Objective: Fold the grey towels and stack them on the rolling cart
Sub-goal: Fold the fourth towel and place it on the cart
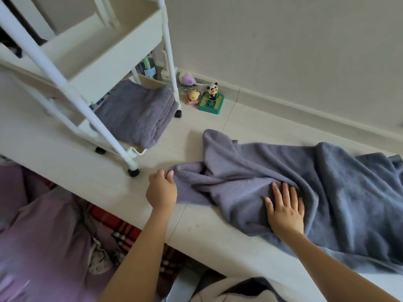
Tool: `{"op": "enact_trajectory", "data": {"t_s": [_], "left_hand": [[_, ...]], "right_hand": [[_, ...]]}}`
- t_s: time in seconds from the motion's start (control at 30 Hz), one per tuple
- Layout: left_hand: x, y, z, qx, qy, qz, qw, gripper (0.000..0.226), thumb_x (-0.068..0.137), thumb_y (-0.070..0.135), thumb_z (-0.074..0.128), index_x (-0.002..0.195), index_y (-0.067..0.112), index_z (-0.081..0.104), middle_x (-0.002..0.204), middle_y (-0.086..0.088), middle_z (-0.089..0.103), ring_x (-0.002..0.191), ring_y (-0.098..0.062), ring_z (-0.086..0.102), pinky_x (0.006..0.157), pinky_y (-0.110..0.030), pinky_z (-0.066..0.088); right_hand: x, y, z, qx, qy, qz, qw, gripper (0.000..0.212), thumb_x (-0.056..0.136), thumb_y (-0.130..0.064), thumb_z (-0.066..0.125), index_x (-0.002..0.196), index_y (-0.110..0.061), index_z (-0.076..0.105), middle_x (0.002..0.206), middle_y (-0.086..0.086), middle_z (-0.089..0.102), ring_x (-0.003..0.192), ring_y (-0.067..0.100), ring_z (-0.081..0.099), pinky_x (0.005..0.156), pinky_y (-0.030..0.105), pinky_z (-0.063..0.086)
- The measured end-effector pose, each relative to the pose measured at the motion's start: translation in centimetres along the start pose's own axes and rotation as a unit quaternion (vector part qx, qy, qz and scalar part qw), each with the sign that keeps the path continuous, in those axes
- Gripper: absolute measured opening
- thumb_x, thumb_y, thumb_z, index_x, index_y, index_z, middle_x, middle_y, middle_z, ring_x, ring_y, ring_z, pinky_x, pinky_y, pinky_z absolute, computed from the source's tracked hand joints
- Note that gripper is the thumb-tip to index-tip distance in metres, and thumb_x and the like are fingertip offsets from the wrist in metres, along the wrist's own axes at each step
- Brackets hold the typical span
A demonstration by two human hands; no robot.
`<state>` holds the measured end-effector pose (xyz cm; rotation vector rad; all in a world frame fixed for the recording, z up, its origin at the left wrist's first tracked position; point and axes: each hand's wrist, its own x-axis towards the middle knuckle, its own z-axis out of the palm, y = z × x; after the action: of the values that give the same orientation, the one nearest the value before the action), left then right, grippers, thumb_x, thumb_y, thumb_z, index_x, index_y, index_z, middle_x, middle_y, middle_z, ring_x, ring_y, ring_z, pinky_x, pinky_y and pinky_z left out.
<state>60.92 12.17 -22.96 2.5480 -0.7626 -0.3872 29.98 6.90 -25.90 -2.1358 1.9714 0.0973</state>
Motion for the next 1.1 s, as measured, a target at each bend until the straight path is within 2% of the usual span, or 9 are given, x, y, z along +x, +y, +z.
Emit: {"op": "enact_trajectory", "data": {"t_s": [0.2,0.33,0.4,0.57,0.67,0.77,0.83,1.0,1.1], "left_hand": [[-0.8,-0.4,1.0,0.049,0.046,0.128,0.99,0.029,0.089,0.027,0.052,0.103,0.007,0.067,0.113,-0.017,0.062,0.107,-0.037,0.055,0.088,-0.046,0.039],[-1.6,0.5,3.1,0.028,0.025,0.312,0.949,0.048,0.089,0.035,0.037,0.123,0.01,0.061,0.125,-0.011,0.062,0.116,-0.028,0.057,0.102,-0.047,0.033],[-2.1,0.9,3.7,0.052,0.028,0.339,0.939,0.045,0.091,0.037,0.036,0.116,0.016,0.066,0.108,-0.005,0.069,0.106,-0.024,0.062,0.103,-0.049,0.026],[-2.5,3.0,3.1,0.095,0.059,0.304,0.946,0.06,0.094,0.036,0.029,0.056,0.008,0.066,0.057,-0.008,0.061,0.061,-0.031,0.057,0.087,-0.041,0.028],[-2.3,4.0,4.1,0.026,0.019,0.276,0.961,0.044,0.091,0.033,0.038,0.073,0.007,0.067,0.076,-0.013,0.063,0.073,-0.035,0.058,0.076,-0.041,0.037],[-2.8,4.8,5.7,-0.005,-0.075,0.205,0.976,0.029,0.091,0.023,0.055,0.11,0.004,0.062,0.108,-0.02,0.06,0.101,-0.041,0.052,0.082,-0.045,0.038],[-3.1,4.6,6.5,0.013,-0.078,0.196,0.978,0.025,0.088,0.023,0.06,0.106,0.005,0.062,0.105,-0.018,0.062,0.101,-0.04,0.052,0.081,-0.044,0.036],[-2.1,5.8,4.9,-0.182,-0.011,0.134,0.974,0.022,0.09,0.022,0.06,0.08,0.002,0.057,0.082,-0.011,0.055,0.083,-0.037,0.053,0.072,-0.04,0.038],[-1.4,7.1,2.4,-0.22,0.148,0.184,0.947,0.019,0.09,0.022,0.058,0.083,0.004,0.058,0.086,-0.012,0.055,0.081,-0.028,0.048,0.069,-0.036,0.037]], "right_hand": [[-0.3,0.3,-1.2,0.012,0.119,0.011,0.993,0.055,0.078,-0.042,0.033,0.105,-0.002,0.061,0.107,0.022,0.057,0.101,0.04,0.051,0.093,0.053,0.037],[0.7,-2.4,-1.4,0.064,0.108,-0.093,0.988,0.061,0.087,-0.044,0.03,0.133,-0.009,0.049,0.142,0.015,0.042,0.135,0.035,0.033,0.111,0.047,0.021],[0.6,-2.6,-0.4,0.029,0.035,-0.104,0.993,0.068,0.088,-0.053,0.017,0.145,-0.019,0.034,0.154,0.005,0.027,0.143,0.028,0.019,0.115,0.042,0.009],[-1.3,-0.8,0.3,-0.001,0.092,0.004,0.996,0.062,0.087,-0.051,0.03,0.121,-0.007,0.059,0.12,0.021,0.058,0.111,0.042,0.052,0.098,0.055,0.035],[-0.7,-1.6,-0.8,0.031,0.151,-0.006,0.988,0.058,0.088,-0.048,0.031,0.116,-0.004,0.057,0.114,0.021,0.057,0.106,0.041,0.052,0.097,0.052,0.035],[0.4,-2.3,-1.1,0.055,0.092,-0.033,0.994,0.069,0.089,-0.054,0.017,0.141,-0.014,0.038,0.148,0.016,0.034,0.139,0.034,0.025,0.115,0.039,0.008],[0.8,-1.9,-0.7,0.048,0.031,-0.021,0.998,0.08,0.083,-0.061,0.001,0.149,-0.022,0.022,0.157,0.008,0.016,0.145,0.026,0.008,0.117,0.038,0.0],[0.8,-0.4,-0.6,0.01,0.03,0.051,0.998,0.085,0.079,-0.065,-0.001,0.149,-0.022,0.022,0.156,0.009,0.018,0.143,0.029,0.015,0.116,0.047,0.009],[0.2,-0.9,-1.2,-0.001,0.045,0.053,0.998,0.079,0.084,-0.063,0.012,0.142,-0.016,0.039,0.147,0.018,0.036,0.131,0.038,0.035,0.108,0.05,0.02]]}}
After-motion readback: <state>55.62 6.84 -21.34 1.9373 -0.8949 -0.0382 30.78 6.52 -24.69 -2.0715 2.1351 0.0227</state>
